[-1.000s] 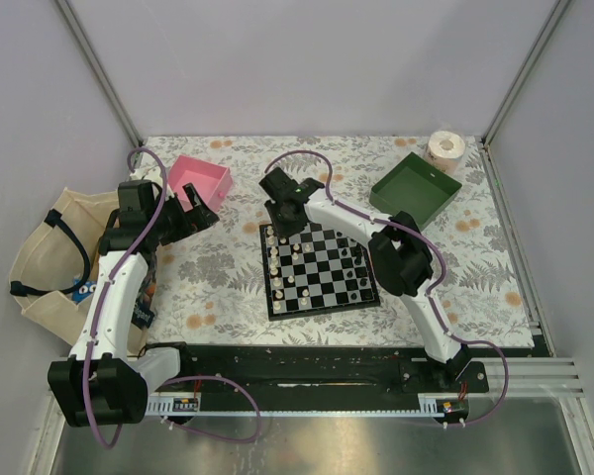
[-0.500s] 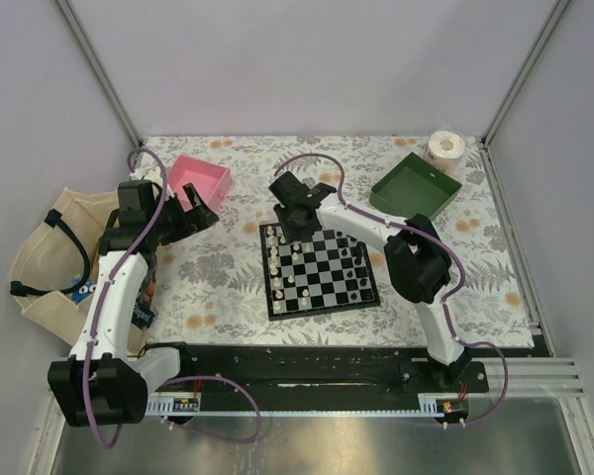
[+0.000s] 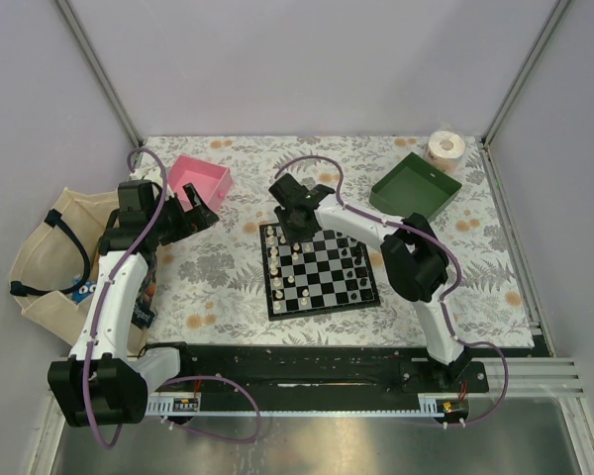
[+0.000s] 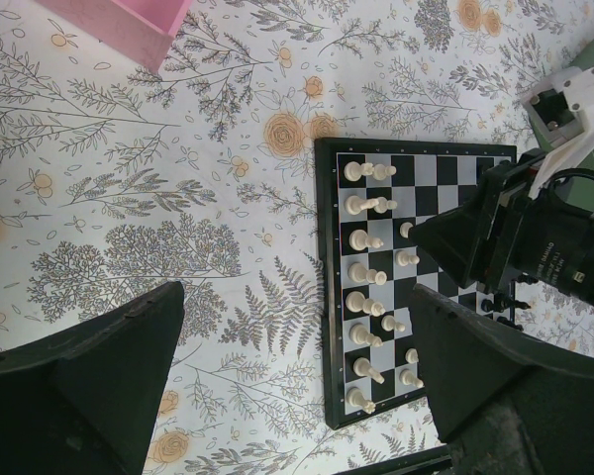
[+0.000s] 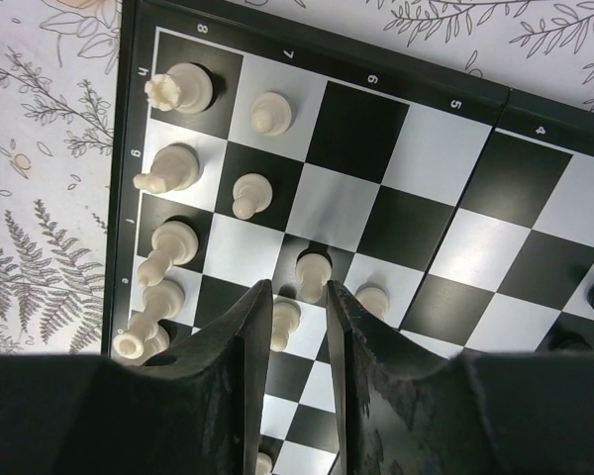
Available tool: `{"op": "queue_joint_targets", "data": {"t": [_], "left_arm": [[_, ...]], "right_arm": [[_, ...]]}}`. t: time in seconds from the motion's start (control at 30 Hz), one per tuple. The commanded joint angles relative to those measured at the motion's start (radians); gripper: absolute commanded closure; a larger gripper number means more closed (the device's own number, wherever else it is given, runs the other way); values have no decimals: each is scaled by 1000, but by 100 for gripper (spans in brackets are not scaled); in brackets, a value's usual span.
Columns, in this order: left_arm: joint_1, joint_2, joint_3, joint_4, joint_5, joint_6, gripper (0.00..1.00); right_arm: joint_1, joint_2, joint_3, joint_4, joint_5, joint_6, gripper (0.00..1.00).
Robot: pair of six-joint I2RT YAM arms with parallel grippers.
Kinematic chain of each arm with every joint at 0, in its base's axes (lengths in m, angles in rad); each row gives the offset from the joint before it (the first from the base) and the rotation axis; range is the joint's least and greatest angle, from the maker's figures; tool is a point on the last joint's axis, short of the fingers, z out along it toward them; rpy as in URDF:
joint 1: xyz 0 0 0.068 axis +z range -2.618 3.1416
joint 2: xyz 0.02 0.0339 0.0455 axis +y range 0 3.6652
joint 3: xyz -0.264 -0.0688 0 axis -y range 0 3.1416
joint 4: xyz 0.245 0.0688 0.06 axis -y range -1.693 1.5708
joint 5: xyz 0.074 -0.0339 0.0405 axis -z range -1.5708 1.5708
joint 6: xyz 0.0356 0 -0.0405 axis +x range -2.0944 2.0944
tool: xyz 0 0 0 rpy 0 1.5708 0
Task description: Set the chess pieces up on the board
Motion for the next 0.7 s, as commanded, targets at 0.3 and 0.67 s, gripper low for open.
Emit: {"op": "queue_joint_targets", "data": {"t": [0.3,0.67], "left_arm": [[4,-6,10,29,19,12,1],[5,-9,10,30,19,12,1]], "right_arm": [[-16,26,38,0,20,8,74],[2,-19,41,23,-22,23,89]]}}
